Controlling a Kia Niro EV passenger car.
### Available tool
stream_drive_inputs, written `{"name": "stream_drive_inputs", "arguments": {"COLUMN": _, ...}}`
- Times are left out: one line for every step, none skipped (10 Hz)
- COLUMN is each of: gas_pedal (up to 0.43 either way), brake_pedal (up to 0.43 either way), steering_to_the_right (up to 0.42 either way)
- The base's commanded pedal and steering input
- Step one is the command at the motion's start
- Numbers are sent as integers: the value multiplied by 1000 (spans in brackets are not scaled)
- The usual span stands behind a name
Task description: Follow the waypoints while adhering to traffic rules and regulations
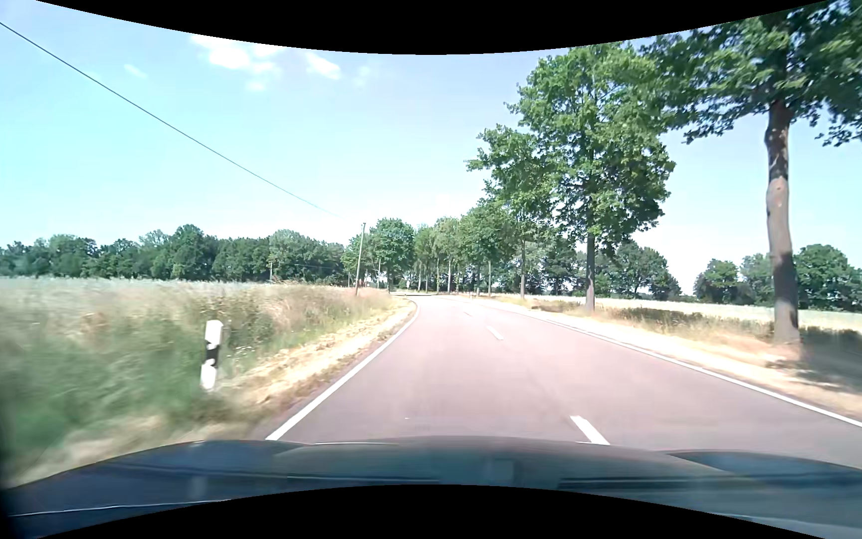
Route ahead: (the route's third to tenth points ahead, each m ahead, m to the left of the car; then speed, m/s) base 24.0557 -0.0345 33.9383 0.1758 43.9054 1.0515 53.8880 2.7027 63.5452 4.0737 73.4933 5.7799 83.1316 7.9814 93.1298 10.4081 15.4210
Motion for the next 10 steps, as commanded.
{"name": "stream_drive_inputs", "arguments": {"gas_pedal": 449, "brake_pedal": 6, "steering_to_the_right": 30}}
{"name": "stream_drive_inputs", "arguments": {"gas_pedal": 449, "brake_pedal": 6, "steering_to_the_right": 27}}
{"name": "stream_drive_inputs", "arguments": {"gas_pedal": 449, "brake_pedal": 6, "steering_to_the_right": 22}}
{"name": "stream_drive_inputs", "arguments": {"gas_pedal": 461, "brake_pedal": 6, "steering_to_the_right": 17}}
{"name": "stream_drive_inputs", "arguments": {"gas_pedal": 461, "brake_pedal": 6, "steering_to_the_right": 13}}
{"name": "stream_drive_inputs", "arguments": {"gas_pedal": 469, "brake_pedal": 6, "steering_to_the_right": 10}}
{"name": "stream_drive_inputs", "arguments": {"gas_pedal": 469, "brake_pedal": 6, "steering_to_the_right": 5}}
{"name": "stream_drive_inputs", "arguments": {"gas_pedal": 469, "brake_pedal": 6, "steering_to_the_right": 2}}
{"name": "stream_drive_inputs", "arguments": {"gas_pedal": 469, "brake_pedal": 6, "steering_to_the_right": 1}}
{"name": "stream_drive_inputs", "arguments": {"gas_pedal": 469, "brake_pedal": 6, "steering_to_the_right": 0}}
